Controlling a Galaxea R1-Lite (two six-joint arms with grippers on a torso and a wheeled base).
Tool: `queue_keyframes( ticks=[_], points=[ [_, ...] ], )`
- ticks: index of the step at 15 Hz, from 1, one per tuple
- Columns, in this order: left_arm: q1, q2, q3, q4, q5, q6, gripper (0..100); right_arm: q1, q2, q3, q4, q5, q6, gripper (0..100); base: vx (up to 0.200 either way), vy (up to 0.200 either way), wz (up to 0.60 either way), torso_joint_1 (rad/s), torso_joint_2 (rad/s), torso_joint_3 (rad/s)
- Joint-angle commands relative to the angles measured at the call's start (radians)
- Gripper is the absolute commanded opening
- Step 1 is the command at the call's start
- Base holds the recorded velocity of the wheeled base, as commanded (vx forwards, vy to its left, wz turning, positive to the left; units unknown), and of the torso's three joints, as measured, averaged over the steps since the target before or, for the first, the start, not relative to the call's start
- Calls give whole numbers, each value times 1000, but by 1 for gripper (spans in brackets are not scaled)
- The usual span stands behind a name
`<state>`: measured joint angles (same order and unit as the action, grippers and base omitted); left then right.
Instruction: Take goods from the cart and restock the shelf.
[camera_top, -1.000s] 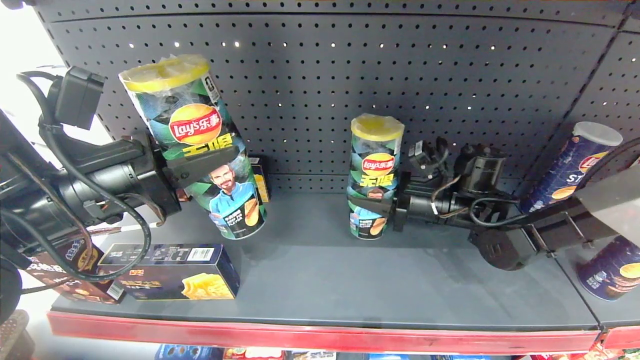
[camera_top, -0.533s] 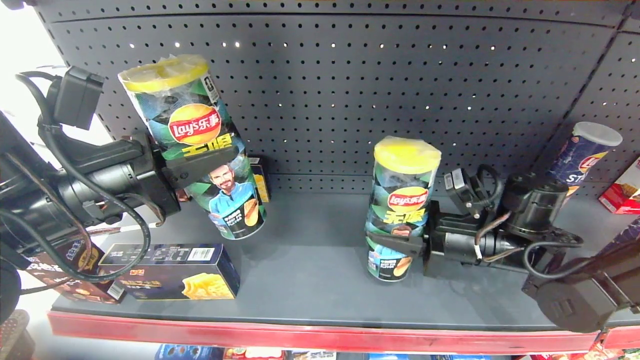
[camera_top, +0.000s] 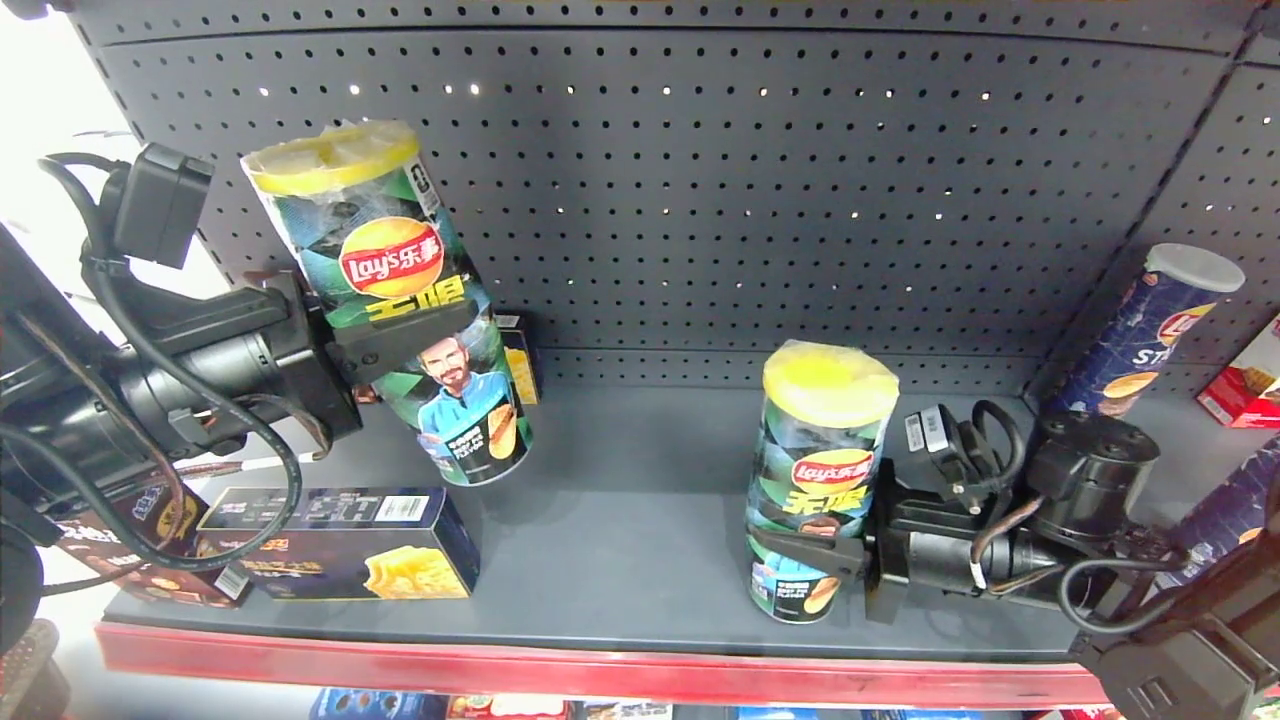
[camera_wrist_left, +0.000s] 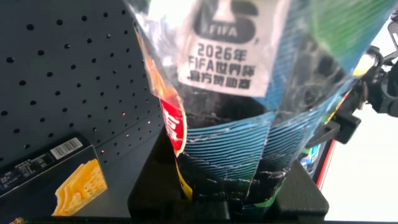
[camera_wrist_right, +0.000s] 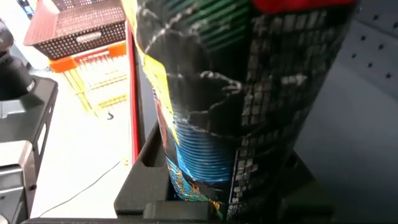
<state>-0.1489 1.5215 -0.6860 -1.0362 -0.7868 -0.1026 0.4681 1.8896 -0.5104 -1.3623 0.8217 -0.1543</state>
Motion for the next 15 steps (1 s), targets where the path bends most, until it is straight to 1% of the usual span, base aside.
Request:
queue_keyframes(
  ticks=[1,6,9,10,12,15],
  points=[
    [0,2,-1,-1,0,0,0,7,56,-3,-24,-15,-1,0,0,0,0,0,0,0],
    [3,2,0,-1,0,0,0,15,91,-42,-40,-16,1,0,0,0,0,0,0,0],
    [3,3,0,-1,-2,1,0,24,88,-25,-41,-35,-2,0,0,0,0,0,0,0],
    [3,3,0,-1,0,0,0,24,82,-22,-43,-49,-2,100,0,0,0,0,0,0],
    [3,3,2,-1,-2,1,0,20,71,-14,-44,-53,-5,100,0,0,0,0,0,0],
    [5,0,14,-1,-2,1,0,18,31,35,-44,-55,-7,100,0,0,0,0,0,0]
  ],
)
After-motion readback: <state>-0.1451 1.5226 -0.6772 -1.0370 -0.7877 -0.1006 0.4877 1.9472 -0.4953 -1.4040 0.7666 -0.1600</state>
